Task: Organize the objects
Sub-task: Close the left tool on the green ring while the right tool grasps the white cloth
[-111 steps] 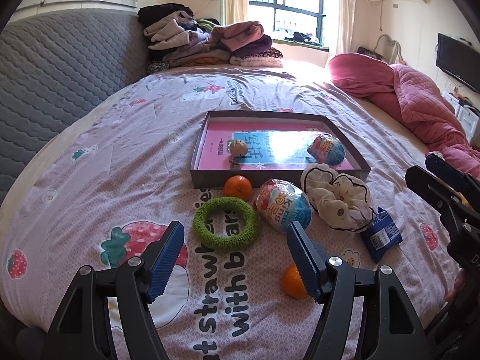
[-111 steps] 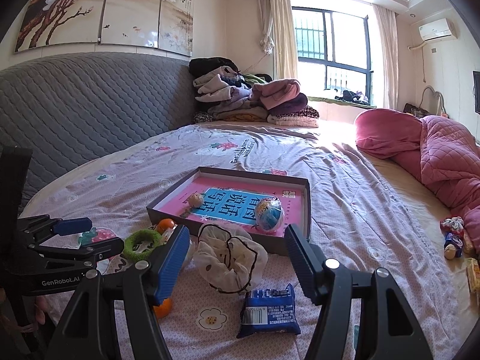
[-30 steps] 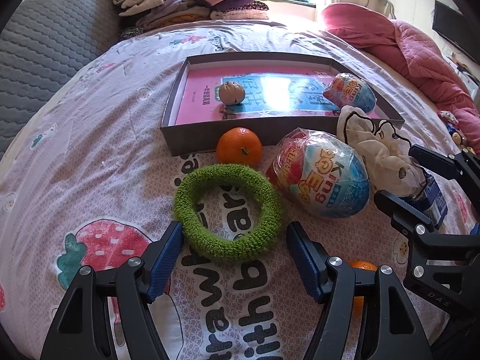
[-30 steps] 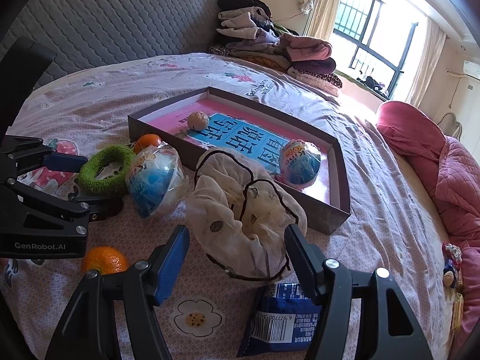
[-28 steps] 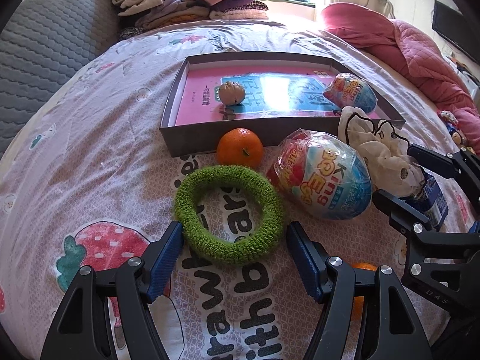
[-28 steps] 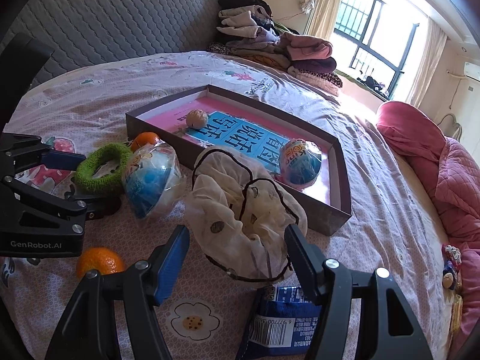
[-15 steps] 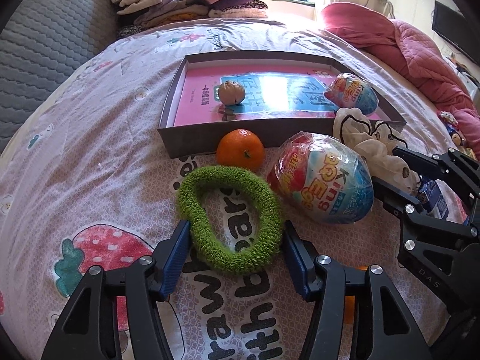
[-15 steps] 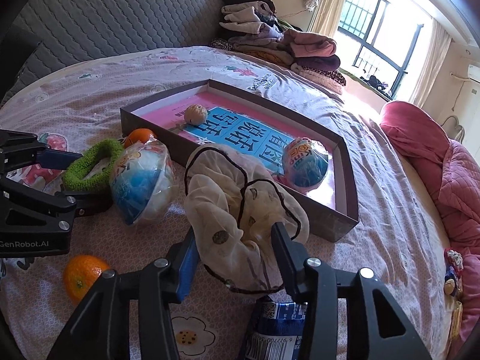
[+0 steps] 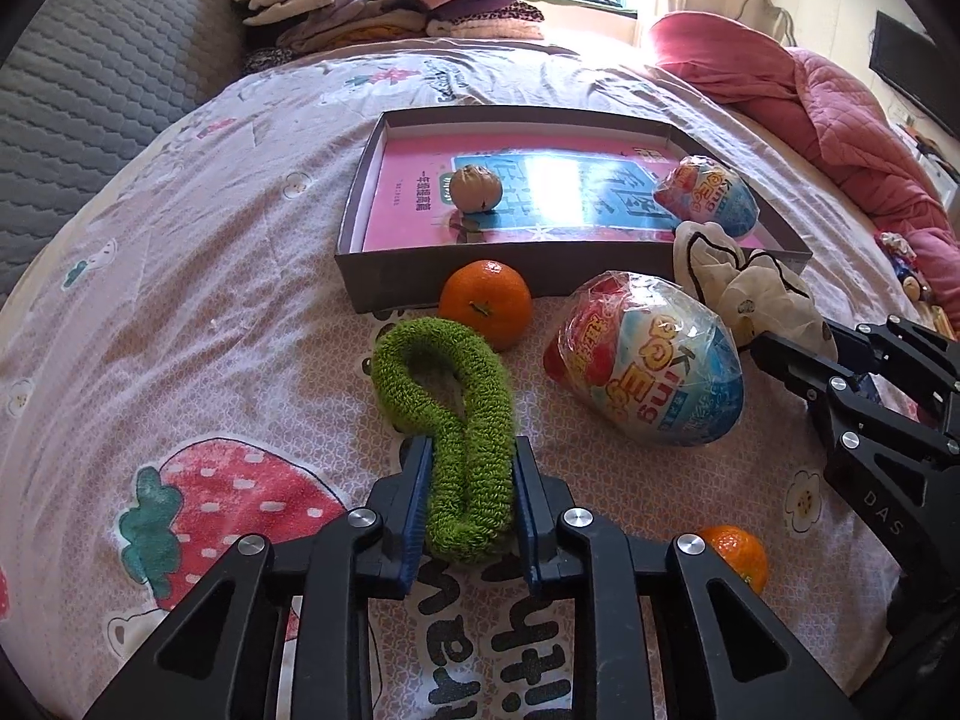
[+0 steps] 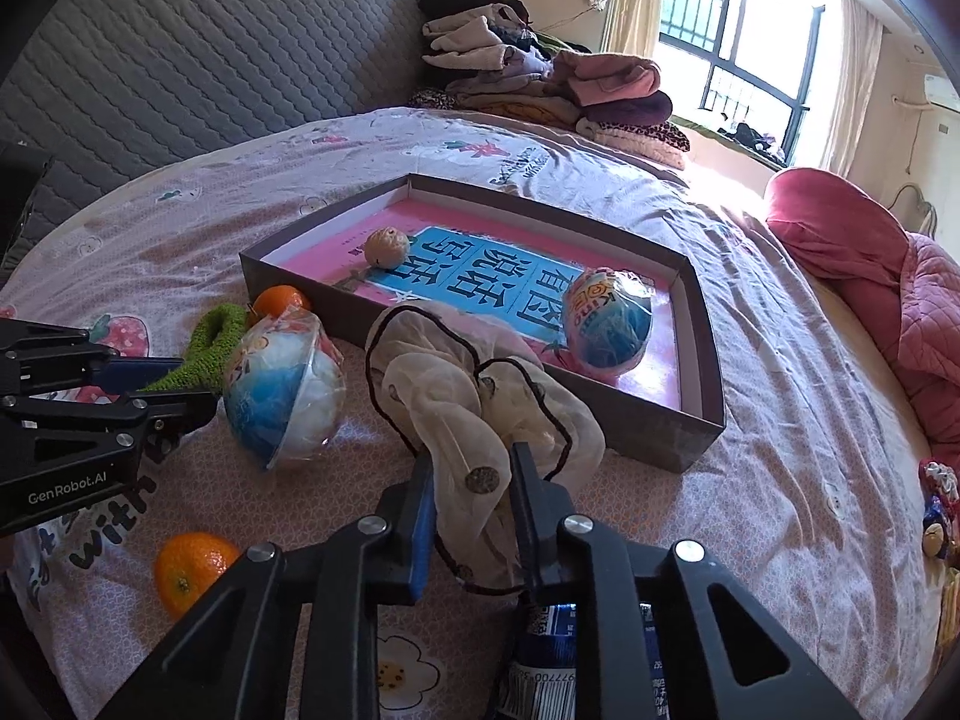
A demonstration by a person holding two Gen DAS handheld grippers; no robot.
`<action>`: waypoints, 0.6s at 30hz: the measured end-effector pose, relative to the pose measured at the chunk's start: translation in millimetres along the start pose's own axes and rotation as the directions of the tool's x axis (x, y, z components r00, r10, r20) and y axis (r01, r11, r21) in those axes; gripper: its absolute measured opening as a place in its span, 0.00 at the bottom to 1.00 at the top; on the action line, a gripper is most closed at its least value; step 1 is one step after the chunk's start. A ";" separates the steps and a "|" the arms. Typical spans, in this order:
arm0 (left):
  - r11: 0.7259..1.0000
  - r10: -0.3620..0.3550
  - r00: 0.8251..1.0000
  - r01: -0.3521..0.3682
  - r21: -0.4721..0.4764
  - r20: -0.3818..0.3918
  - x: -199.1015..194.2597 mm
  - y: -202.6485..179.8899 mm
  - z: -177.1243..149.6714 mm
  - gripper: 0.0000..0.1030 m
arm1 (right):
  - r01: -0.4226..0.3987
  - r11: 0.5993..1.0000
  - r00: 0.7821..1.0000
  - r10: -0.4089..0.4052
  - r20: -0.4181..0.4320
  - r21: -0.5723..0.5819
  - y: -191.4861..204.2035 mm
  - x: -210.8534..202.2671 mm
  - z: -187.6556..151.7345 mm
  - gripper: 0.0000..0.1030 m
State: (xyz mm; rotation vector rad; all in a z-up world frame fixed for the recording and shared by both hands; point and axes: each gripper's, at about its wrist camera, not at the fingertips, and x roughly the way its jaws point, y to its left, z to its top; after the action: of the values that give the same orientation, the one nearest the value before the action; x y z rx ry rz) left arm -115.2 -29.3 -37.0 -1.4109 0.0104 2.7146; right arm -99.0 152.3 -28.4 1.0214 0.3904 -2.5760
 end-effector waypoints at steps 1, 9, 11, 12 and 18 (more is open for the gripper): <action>1.000 -0.007 1.000 0.007 -0.007 0.002 -1.8 1.4 -0.4 0.24 | -0.001 1.000 1.000 0.001 0.003 0.001 0.4 -1.0 0.4 0.21; 0.998 -0.055 0.998 0.055 -0.023 0.018 -16.8 1.4 -4.5 0.24 | -0.034 0.999 0.999 0.034 0.025 0.036 -3.0 -9.6 0.7 0.19; 0.998 -0.050 0.998 0.051 -0.022 0.026 -19.6 0.5 -4.7 0.24 | -0.047 0.998 0.999 0.045 0.031 0.052 -5.2 -12.5 0.6 0.18; 0.999 -0.046 0.999 0.047 -0.020 0.028 -20.8 0.1 -5.0 0.24 | -0.057 0.996 0.998 0.055 0.034 0.064 -6.8 -13.9 0.4 0.18; 0.999 -0.032 0.998 0.033 -0.026 0.056 -30.6 2.0 -5.4 0.24 | -0.112 0.986 0.993 0.106 0.055 0.124 -15.6 -21.6 -1.2 0.18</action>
State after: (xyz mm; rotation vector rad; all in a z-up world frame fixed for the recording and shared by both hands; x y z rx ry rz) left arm -93.5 -33.7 -15.2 -1.3298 -0.0528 2.7365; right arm -89.8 171.4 -12.2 0.9914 0.1550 -2.5482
